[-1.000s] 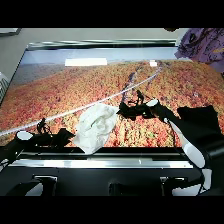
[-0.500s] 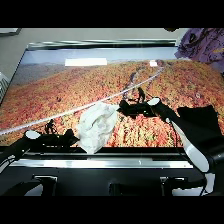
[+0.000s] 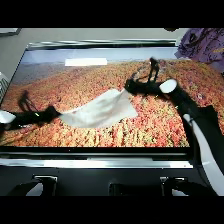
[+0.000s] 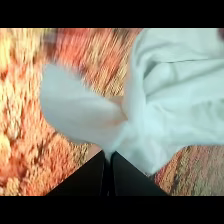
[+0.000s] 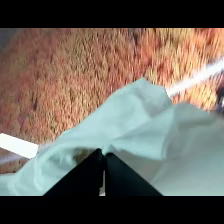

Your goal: Fold the clothes and pants, and hang the long-sleeved shirts on hangers.

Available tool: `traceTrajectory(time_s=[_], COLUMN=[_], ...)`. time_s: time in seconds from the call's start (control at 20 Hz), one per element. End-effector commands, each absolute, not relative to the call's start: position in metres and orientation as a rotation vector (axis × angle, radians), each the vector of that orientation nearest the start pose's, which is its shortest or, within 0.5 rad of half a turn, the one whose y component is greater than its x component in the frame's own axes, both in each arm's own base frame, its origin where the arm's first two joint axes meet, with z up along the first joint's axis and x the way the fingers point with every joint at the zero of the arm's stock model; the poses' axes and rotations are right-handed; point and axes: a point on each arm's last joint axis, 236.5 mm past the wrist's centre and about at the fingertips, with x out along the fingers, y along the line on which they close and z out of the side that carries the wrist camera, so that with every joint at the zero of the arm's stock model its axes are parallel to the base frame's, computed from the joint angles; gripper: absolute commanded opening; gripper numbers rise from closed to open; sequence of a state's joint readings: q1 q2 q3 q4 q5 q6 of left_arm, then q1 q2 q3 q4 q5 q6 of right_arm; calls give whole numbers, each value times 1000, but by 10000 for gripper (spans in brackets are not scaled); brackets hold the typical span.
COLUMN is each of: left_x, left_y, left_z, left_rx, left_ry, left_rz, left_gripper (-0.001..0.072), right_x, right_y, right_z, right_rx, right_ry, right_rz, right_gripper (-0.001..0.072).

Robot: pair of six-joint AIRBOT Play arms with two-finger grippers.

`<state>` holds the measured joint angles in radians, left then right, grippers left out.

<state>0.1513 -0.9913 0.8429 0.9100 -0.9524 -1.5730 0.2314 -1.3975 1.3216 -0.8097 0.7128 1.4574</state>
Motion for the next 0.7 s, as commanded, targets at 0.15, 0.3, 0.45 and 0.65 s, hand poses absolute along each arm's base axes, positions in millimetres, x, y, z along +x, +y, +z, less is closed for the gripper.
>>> traceTrajectory(time_s=[0.15,0.3,0.45,0.65], left_x=[348,294,256,244], left_y=[48,45,31,24], left_z=[377,466,495,483], left_rx=[-408,-312,-314,-332], left_ry=[262,42,-47,3], left_rz=[75,104,91,87], left_gripper=[16,16,16,16], right_x=[447,389,332,302], right_y=[124,98,88,84], right_z=[359,436,476,480], right_rx=[146,75,70,132], right_ry=[305,130,35,49], right_rz=[343,293,297,301], right_gripper=[25,25,25,25])
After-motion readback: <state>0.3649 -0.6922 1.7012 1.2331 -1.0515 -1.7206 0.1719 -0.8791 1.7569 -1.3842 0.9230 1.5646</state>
